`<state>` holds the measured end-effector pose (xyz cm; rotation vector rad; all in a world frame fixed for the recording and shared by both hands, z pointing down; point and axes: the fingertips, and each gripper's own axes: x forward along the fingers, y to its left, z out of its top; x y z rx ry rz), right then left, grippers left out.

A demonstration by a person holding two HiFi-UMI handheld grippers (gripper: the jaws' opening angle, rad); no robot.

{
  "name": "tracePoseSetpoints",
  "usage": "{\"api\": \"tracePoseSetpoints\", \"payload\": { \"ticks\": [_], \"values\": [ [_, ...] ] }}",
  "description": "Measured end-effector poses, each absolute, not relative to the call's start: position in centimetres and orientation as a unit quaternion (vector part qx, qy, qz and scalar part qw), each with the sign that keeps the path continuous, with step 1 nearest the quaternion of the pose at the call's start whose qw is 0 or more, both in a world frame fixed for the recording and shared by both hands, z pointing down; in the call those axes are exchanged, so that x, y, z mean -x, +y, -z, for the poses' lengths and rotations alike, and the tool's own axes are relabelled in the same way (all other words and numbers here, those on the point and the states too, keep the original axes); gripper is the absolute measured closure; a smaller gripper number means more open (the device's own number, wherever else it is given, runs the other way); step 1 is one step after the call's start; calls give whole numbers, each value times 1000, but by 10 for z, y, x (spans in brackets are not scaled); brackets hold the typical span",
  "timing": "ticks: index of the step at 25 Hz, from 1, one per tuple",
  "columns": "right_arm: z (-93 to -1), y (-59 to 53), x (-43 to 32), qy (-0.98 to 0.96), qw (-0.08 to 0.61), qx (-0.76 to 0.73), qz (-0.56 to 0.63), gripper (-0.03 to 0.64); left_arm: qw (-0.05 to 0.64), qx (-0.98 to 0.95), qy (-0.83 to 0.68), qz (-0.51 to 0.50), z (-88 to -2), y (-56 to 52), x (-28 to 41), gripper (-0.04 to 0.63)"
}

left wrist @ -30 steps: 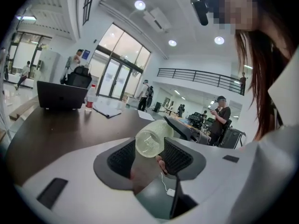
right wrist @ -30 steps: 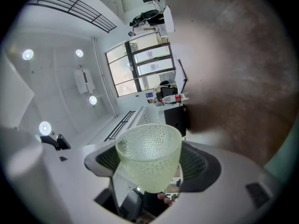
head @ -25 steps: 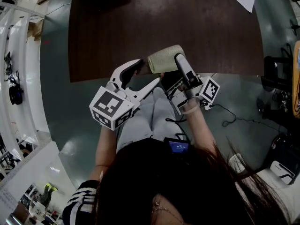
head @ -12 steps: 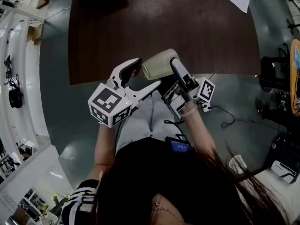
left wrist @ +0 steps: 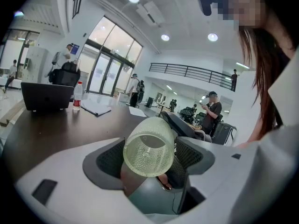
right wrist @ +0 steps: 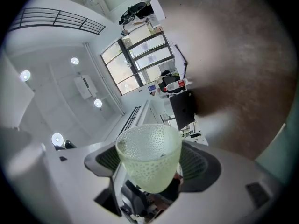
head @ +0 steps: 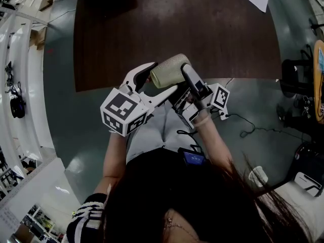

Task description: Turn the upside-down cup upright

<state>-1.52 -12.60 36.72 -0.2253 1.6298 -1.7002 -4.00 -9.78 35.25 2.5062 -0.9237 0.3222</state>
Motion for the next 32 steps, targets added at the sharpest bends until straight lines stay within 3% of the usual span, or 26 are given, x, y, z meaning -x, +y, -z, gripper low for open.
{"api": "tracePoseSetpoints", "payload": {
  "ticks": [32],
  "values": [
    [-391,-141,16,583,407,51,702,238,216,-903,-334,-164,-371,-117,37,268]
  ]
}}
